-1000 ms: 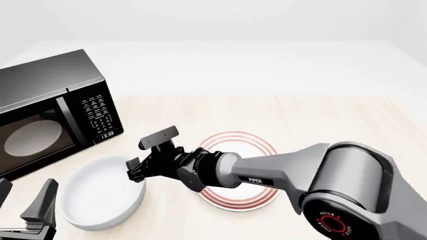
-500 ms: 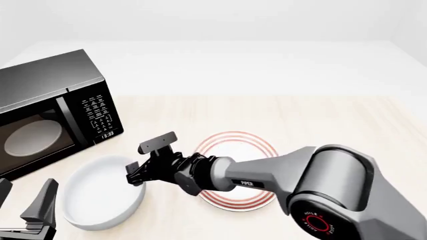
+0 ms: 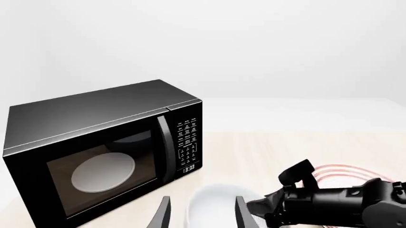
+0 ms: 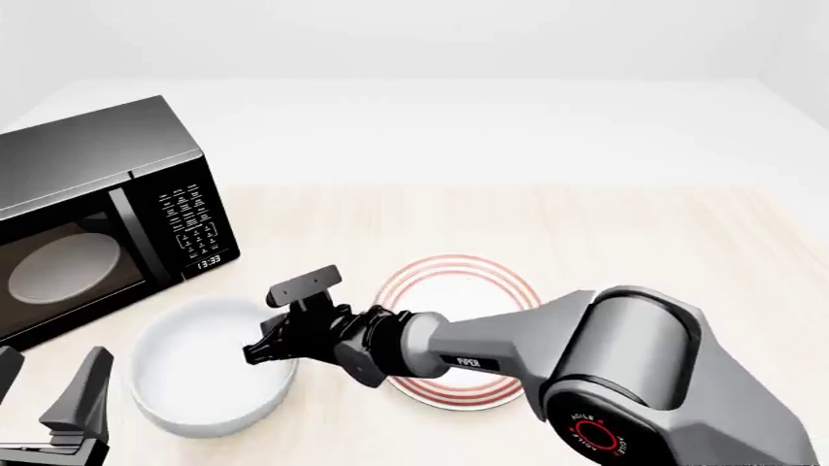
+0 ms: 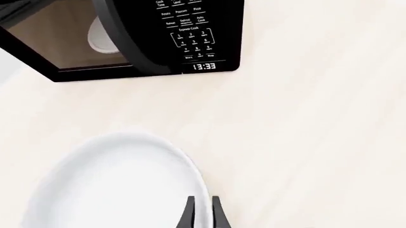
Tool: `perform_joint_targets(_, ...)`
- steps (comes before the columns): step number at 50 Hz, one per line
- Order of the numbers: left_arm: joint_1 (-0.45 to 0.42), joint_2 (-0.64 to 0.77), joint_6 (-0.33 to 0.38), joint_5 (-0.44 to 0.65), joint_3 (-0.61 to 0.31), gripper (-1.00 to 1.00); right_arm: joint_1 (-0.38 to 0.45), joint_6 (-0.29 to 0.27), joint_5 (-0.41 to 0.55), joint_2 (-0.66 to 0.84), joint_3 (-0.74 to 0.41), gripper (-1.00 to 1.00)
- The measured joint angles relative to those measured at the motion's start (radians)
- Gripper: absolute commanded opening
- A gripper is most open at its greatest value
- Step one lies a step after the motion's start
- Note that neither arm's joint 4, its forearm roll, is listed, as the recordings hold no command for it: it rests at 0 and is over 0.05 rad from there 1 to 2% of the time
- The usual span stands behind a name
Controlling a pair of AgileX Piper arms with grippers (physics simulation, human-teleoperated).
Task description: Put the white bowl to the right of the plate.
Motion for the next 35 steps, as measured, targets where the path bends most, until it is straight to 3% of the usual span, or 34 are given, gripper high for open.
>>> perform_joint_targets(17,0.0,0.0,0.0,0.0,0.0,1.0,0.001,-0.004,-0.005,-0.02,0.028,-1.0)
perform_joint_targets(35,0.0,0.0,0.0,0.0,0.0,1.0,-0.01,-0.051,0.001,-0.178,0.129,-1.0)
